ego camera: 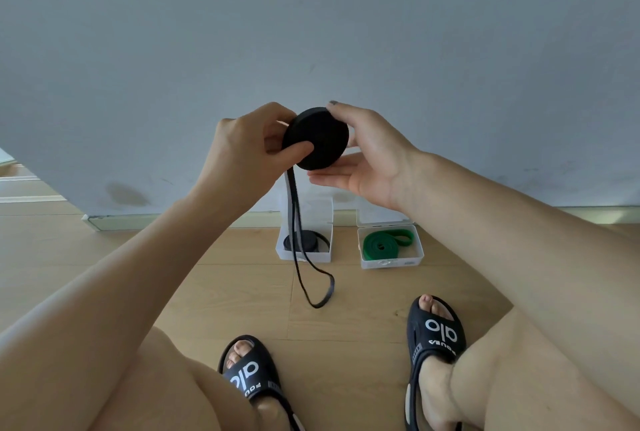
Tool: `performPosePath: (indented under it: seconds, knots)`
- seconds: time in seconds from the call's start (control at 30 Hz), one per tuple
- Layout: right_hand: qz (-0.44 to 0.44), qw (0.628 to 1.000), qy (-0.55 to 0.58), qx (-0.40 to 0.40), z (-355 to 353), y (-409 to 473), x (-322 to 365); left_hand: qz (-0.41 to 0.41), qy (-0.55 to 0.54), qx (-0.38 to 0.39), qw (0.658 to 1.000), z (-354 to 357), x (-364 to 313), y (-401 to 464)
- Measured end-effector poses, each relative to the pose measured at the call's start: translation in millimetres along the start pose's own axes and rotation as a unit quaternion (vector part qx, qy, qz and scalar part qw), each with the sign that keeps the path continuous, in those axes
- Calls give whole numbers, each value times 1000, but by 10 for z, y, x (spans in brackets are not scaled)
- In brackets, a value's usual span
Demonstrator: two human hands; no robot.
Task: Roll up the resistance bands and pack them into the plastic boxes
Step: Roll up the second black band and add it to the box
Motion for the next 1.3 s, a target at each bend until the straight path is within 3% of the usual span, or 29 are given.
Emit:
performPosePath:
  seconds: [0.13, 0.33, 0.53, 0.67, 0.73, 0.93, 1.13, 1.3]
  knots:
    - [47, 996, 76, 3, -6, -27, -58, -7, -13, 0, 1000, -6, 33, 30]
    - [-6, 995, -97, 33, 95, -13, -21, 31, 32, -5, 999, 14, -39, 14]
    - [28, 998, 55, 34, 117, -31, -60, 2, 30, -3, 1000, 3, 13, 3]
    - [-3, 992, -111, 57, 125, -20, -54, 23, 53, -7, 998, 16, 19, 17]
    - [-25, 990, -132, 41, 116, -3, -38, 36, 70, -4, 997, 43, -3, 5]
    - [24, 996, 83, -2, 39, -18, -45, -5, -16, -3, 1000, -25, 46, 33]
    - [15, 999, -34, 28, 67, -35, -28, 17, 14, 4, 1000, 25, -14, 9]
    - [29, 996, 79, 1, 113, -34, -52, -10, 1, 22, 1000, 53, 18, 19]
Point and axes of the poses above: each hand's wrist, its own y-axis towards the middle knuckle, its own z-axis out of the palm, x = y × z, the point moved 6 cm from there along y, towards the middle knuckle, and after that the axes turned 12 degrees about -z, right-handed, at the moved point
